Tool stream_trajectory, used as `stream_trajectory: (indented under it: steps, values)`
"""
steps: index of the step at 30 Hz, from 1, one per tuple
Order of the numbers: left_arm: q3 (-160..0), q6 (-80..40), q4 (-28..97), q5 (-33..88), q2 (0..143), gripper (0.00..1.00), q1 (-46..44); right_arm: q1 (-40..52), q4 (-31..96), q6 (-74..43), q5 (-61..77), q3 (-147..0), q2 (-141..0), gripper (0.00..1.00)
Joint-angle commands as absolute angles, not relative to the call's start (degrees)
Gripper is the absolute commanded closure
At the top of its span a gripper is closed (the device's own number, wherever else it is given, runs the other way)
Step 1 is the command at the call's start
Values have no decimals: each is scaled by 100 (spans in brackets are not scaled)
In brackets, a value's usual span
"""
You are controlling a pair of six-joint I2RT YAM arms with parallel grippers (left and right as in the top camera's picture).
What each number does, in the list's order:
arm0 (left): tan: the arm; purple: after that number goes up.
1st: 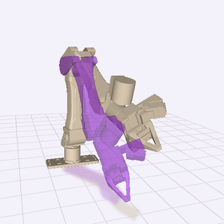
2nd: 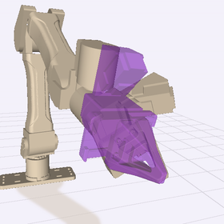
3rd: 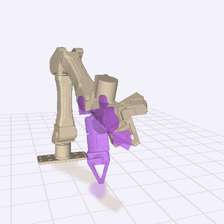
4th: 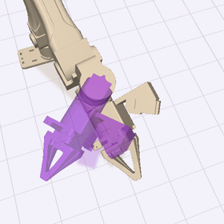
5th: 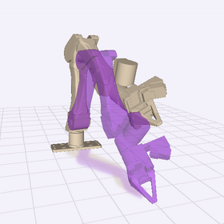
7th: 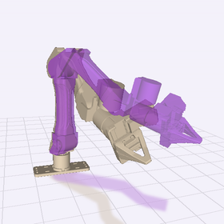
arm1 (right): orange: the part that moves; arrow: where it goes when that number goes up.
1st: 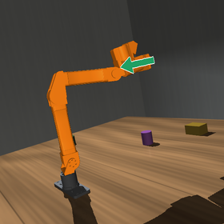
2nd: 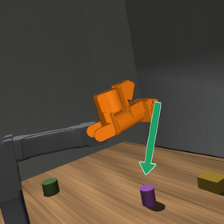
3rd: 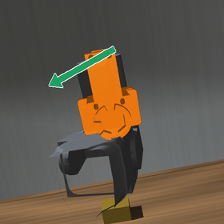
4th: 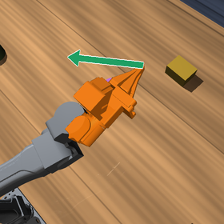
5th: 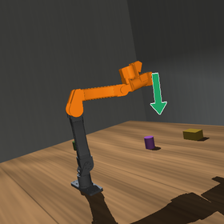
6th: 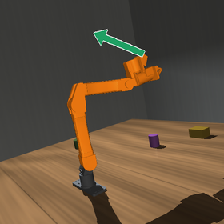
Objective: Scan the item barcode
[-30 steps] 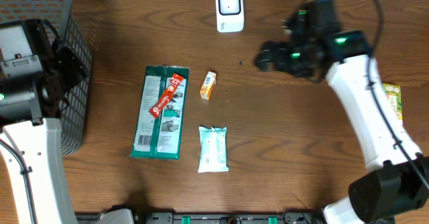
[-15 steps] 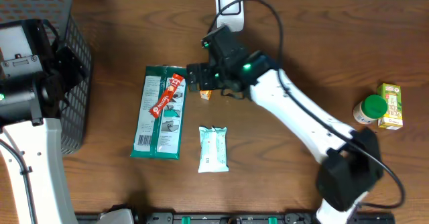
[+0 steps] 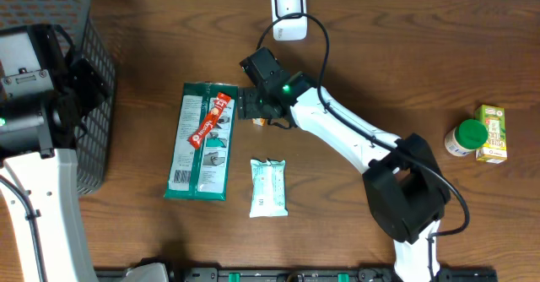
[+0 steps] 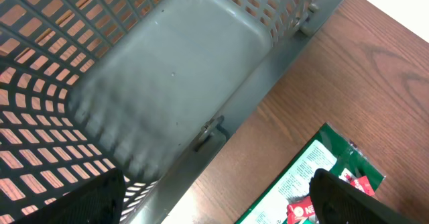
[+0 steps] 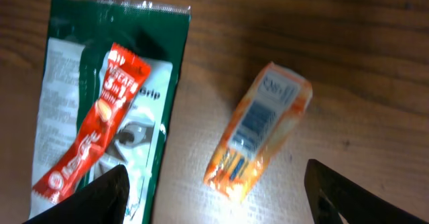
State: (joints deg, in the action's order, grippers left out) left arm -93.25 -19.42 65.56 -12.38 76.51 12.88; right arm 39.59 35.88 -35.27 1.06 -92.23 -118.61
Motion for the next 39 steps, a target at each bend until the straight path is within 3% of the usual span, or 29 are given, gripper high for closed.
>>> stream_trajectory:
  steps: [1, 5, 23, 26, 35, 39]
  values:
    - [-9365, -1892, 6556, -1310, 7673, 12, 1310, 3986, 3474, -3645, -126, -9203, -12020, 26]
    - [-9365, -1892, 6556, -1310, 7673, 12, 1310, 3986, 3446, -3688, -148, -9203, -12197, 38]
    - [-9365, -1892, 6556, -1310, 7673, 12, 1310, 3986, 3503, -3684, -322, -9203, -12302, 50]
    - [-9365, -1892, 6556, -1310, 7673, 12, 1310, 3983, 3494, -3684, -419, -9203, -12302, 62]
    - [-9365, -1892, 6556, -1310, 7673, 12, 1310, 3951, 3555, -3498, -447, -9209, -12289, 74]
    - [-9365, -1892, 6556, -1310, 7673, 12, 1310, 3850, 3656, -3301, -447, -9216, -12138, 83]
